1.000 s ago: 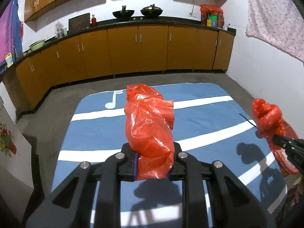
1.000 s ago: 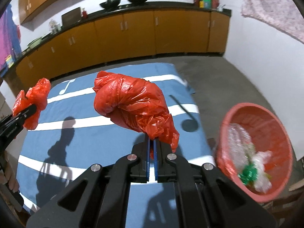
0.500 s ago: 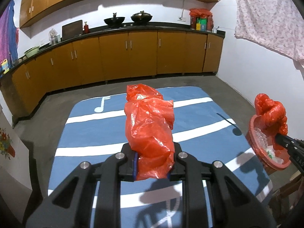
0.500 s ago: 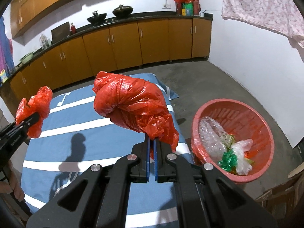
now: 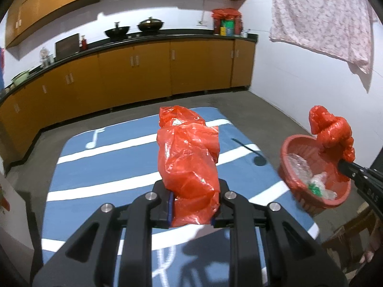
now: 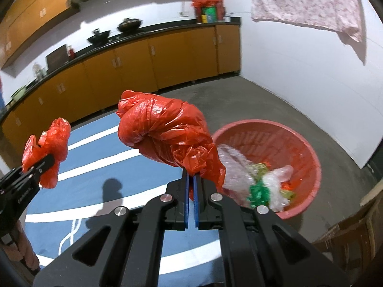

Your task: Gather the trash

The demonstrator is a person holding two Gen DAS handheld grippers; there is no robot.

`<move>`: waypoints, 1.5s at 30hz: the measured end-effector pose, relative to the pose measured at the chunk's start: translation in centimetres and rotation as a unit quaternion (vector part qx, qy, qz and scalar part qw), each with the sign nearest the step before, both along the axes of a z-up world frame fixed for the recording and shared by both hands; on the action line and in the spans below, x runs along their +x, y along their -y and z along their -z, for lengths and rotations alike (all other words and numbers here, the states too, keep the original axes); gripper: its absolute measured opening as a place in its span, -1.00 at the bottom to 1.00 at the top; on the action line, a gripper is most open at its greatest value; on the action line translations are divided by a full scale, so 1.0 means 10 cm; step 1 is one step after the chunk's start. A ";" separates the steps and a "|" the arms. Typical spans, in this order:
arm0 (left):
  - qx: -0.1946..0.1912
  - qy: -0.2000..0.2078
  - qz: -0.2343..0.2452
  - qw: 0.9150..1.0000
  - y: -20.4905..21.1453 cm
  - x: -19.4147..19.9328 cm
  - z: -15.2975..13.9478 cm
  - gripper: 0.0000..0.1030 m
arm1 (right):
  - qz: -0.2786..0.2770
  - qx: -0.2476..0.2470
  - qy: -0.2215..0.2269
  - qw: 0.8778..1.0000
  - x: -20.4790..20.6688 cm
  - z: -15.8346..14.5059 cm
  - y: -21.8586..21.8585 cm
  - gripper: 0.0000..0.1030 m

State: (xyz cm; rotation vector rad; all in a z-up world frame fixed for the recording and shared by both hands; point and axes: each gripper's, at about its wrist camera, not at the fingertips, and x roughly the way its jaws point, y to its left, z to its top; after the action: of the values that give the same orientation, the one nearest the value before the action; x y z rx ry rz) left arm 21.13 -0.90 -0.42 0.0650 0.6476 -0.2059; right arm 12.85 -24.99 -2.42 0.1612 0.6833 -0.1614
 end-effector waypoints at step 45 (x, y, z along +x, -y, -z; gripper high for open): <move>-0.050 -0.071 0.190 0.978 2.21 0.28 0.56 0.13 | 0.141 0.113 0.036 0.983 -0.15 0.21 1.67 0.11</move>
State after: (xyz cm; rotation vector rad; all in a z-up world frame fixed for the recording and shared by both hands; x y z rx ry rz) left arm 23.93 -22.99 -6.05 0.0766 0.7630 -0.6167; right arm 11.34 -41.66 -4.49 0.4806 0.6039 -0.3482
